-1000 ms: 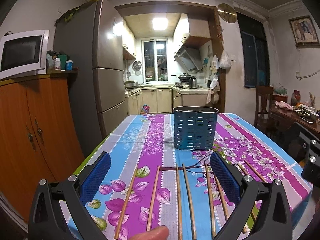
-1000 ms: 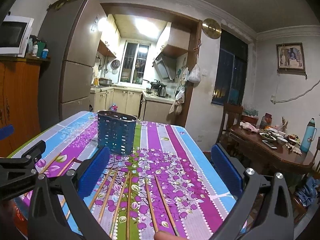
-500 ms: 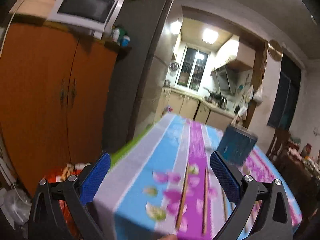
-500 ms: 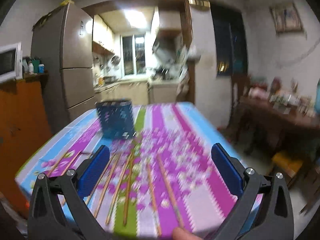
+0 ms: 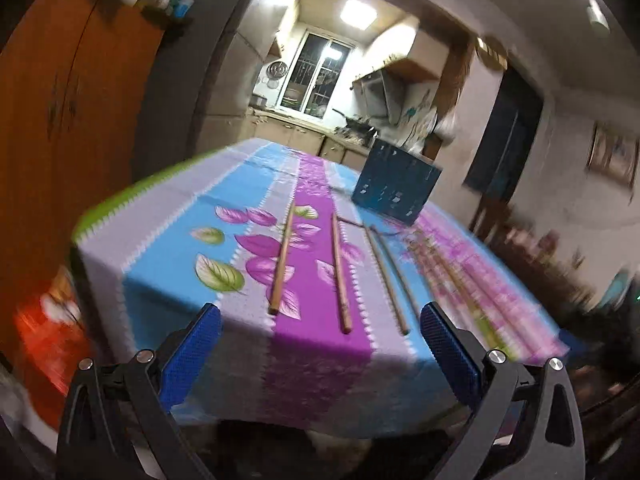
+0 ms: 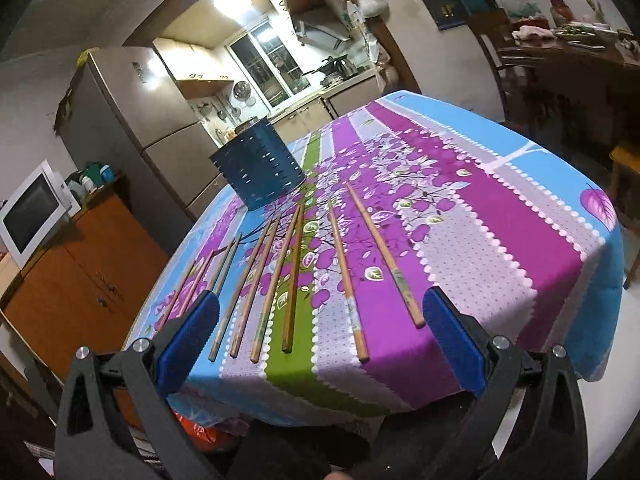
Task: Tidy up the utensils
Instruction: 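Lower the left gripper to one wooden chopstick while the right gripper lowers to another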
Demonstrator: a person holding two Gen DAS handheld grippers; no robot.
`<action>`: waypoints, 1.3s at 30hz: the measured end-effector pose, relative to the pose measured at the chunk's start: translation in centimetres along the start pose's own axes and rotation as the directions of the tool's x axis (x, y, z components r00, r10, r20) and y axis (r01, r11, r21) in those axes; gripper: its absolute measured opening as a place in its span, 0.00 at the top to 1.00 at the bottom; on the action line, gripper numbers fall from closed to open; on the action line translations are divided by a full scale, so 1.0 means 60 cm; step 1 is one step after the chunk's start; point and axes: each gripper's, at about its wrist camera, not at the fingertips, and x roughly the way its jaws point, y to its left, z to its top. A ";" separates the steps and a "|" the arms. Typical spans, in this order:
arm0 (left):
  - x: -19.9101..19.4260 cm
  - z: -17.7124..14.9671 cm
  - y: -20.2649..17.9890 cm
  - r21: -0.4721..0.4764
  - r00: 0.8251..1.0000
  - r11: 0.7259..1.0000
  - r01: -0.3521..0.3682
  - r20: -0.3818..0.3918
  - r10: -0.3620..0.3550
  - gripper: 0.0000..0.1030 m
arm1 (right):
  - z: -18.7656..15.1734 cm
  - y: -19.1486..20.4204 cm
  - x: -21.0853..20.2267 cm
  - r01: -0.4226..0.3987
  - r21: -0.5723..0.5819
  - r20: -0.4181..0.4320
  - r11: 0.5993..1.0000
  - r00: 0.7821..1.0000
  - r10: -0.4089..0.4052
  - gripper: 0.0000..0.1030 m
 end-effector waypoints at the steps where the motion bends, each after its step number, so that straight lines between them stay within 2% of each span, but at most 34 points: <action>1: 0.004 0.003 -0.015 0.059 1.000 0.998 0.012 -0.003 -0.012 0.03 | 0.003 0.000 -0.003 0.004 -0.006 0.003 1.000 1.000 -0.004 0.05; 4: 0.028 0.003 -0.057 0.194 0.999 0.981 0.026 -0.046 -0.018 0.05 | 0.008 0.008 -0.004 0.035 -0.068 0.001 0.997 0.999 -0.035 0.05; 6: 0.050 0.000 -0.076 0.259 0.995 0.965 0.049 -0.096 -0.025 0.20 | 0.012 0.011 -0.004 0.060 -0.120 0.004 0.991 0.998 -0.060 0.05; 7: 0.066 -0.001 -0.080 0.275 0.993 0.960 0.055 -0.118 -0.023 0.24 | 0.012 0.015 -0.005 0.074 -0.147 0.010 0.986 0.997 -0.073 0.05; 9: 0.086 -0.003 -0.078 0.279 0.988 0.959 0.058 -0.155 -0.015 0.38 | 0.013 0.029 -0.004 0.108 -0.235 0.019 0.966 0.994 -0.107 0.05; 10: 0.098 -0.003 -0.073 0.271 0.984 0.960 0.063 -0.178 -0.014 0.40 | 0.011 0.035 -0.004 0.122 -0.279 0.026 0.953 0.992 -0.120 0.08; 12: 0.121 -0.005 -0.065 0.258 0.976 0.963 0.074 -0.216 -0.017 0.53 | 0.003 0.050 -0.001 0.133 -0.366 0.026 0.921 0.991 -0.133 0.19; 14: 0.126 -0.007 -0.067 0.268 0.975 0.960 0.079 -0.222 -0.018 0.55 | -0.005 0.061 0.009 0.127 -0.425 0.006 0.896 0.990 -0.138 0.36; 15: 0.129 -0.007 -0.069 0.281 0.976 0.957 0.075 -0.218 -0.012 0.57 | -0.012 0.067 0.017 0.115 -0.452 -0.016 0.885 0.990 -0.137 0.41; 17: 0.136 -0.007 -0.069 0.286 0.977 0.955 0.078 -0.214 -0.016 0.59 | -0.025 0.075 0.036 0.090 -0.489 -0.063 0.867 0.988 -0.138 0.63; 20: 0.130 -0.011 -0.070 0.283 0.980 0.956 0.079 -0.198 -0.023 0.59 | -0.048 0.088 0.058 0.062 -0.530 -0.110 0.846 0.984 -0.141 0.86; 22: 0.127 -0.018 -0.073 0.303 0.984 0.950 0.072 -0.177 -0.018 0.59 | -0.062 0.093 0.077 0.058 -0.551 -0.136 0.833 0.978 -0.158 0.86; 27: 0.124 -0.024 -0.076 0.300 0.989 0.951 0.072 -0.146 -0.029 0.59 | -0.073 0.100 0.097 0.066 -0.552 -0.140 0.831 0.975 -0.171 0.86; 36: 0.120 -0.033 -0.079 0.323 0.993 0.945 0.059 -0.113 -0.023 0.59 | -0.076 0.089 0.100 0.063 -0.495 -0.144 0.866 0.977 -0.154 0.88; 37: 0.120 -0.033 -0.078 0.320 0.994 0.946 0.056 -0.110 -0.022 0.60 | -0.076 0.088 0.100 0.061 -0.493 -0.144 0.868 0.978 -0.151 0.91; 39: 0.120 -0.033 -0.075 0.308 0.995 0.950 0.044 -0.101 -0.013 0.69 | -0.077 0.088 0.098 0.057 -0.480 -0.140 0.876 0.980 -0.141 0.93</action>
